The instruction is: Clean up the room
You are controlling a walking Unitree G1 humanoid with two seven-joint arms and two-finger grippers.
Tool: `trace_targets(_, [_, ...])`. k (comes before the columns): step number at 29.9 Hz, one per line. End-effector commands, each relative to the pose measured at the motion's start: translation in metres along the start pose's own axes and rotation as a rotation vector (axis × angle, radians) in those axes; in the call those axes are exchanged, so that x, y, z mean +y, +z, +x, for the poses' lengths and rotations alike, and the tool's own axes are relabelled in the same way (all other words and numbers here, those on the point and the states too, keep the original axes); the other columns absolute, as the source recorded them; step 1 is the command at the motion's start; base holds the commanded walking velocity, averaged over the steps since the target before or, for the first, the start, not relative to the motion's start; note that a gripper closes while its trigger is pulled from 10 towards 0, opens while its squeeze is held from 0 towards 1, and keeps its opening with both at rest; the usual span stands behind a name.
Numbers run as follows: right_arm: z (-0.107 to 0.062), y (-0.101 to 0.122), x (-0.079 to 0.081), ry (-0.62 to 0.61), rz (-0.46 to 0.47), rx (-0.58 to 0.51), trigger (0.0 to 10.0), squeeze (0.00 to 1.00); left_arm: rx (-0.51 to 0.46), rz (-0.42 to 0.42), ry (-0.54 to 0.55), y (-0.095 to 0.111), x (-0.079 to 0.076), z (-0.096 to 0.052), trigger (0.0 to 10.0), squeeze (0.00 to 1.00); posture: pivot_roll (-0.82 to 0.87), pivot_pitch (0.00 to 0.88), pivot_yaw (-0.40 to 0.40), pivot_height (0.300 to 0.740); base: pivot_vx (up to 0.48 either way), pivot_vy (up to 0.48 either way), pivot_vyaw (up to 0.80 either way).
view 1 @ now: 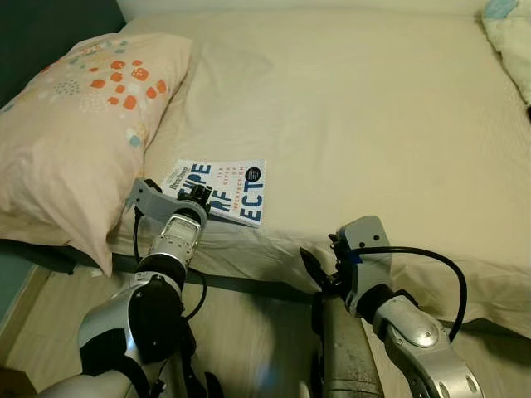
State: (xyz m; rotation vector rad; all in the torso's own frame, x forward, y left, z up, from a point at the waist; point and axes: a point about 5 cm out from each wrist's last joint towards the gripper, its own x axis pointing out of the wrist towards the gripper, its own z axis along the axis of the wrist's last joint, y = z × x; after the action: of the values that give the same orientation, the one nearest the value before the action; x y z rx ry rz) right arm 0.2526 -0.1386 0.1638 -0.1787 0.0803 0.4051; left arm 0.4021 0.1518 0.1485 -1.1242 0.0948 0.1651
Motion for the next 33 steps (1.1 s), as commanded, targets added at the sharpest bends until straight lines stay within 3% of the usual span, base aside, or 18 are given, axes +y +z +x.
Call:
trace_targets(1, [-0.003,-0.003,0.006,0.029,0.014,0.016,10.0,0.0,-0.02,0.041,0.114,0.005,0.029,-0.005,10.0,0.0,-0.38,0.443,0.095,0.547,0.0,0.0,0.0])
trace_targets(9, [-0.003,-0.002,0.006,0.034,0.012,0.018,10.0,0.0,-0.006,0.035,0.116,0.002,0.032,-0.006,10.0,0.0,-0.38,0.442,0.088,0.547,0.0,0.0,0.0])
trace_targets(10, [-0.003,-0.002,0.006,0.033,0.012,0.019,10.0,0.0,-0.003,0.038,0.114,0.002,0.031,-0.006,10.0,0.08,-0.38,0.443,0.087,0.547,0.0,0.0,0.0])
trace_targets(11, [-0.003,-0.002,0.006,0.033,0.012,0.019,10.0,0.0,-0.002,0.04,0.114,0.001,0.031,-0.006,10.0,0.94,-0.38,0.443,0.087,0.547,0.0,0.0,0.0])
trace_targets(12, [-0.003,-0.002,0.006,0.032,0.012,0.02,10.0,0.0,-0.002,0.045,0.113,0.001,0.031,-0.006,10.0,1.0,-0.38,0.443,0.088,0.547,0.0,0.0,0.0])
trace_targets(15, [-0.003,-0.002,0.005,0.027,0.014,0.02,10.0,0.0,0.001,0.076,0.108,0.002,0.03,-0.005,10.0,1.0,-0.38,0.443,0.09,0.547,0.0,0.0,0.0])
trace_targets(16, [-0.003,-0.002,0.005,0.027,0.014,0.02,10.0,0.0,0.001,0.078,0.104,0.002,0.029,-0.005,10.0,0.72,-0.38,0.441,0.09,0.547,0.0,0.0,0.0])
trace_targets(17, [-0.003,-0.002,0.005,0.026,0.015,0.02,10.0,0.0,-0.001,0.079,0.101,0.003,0.028,-0.005,10.0,0.0,-0.38,0.441,0.09,0.547,0.0,0.0,0.0])
trace_targets(30, [0.003,-0.002,0.004,0.027,0.019,0.01,10.0,0.0,-0.015,0.134,0.09,0.013,0.027,-0.004,10.0,0.0,-0.35,0.413,0.091,0.547,0.0,0.0,0.0])
trace_targets(33, [0.006,-0.002,0.005,0.034,0.021,0.005,10.0,0.0,-0.023,0.144,0.102,0.02,0.037,-0.005,10.0,0.0,-0.33,0.39,0.096,0.547,0.0,0.0,0.0])
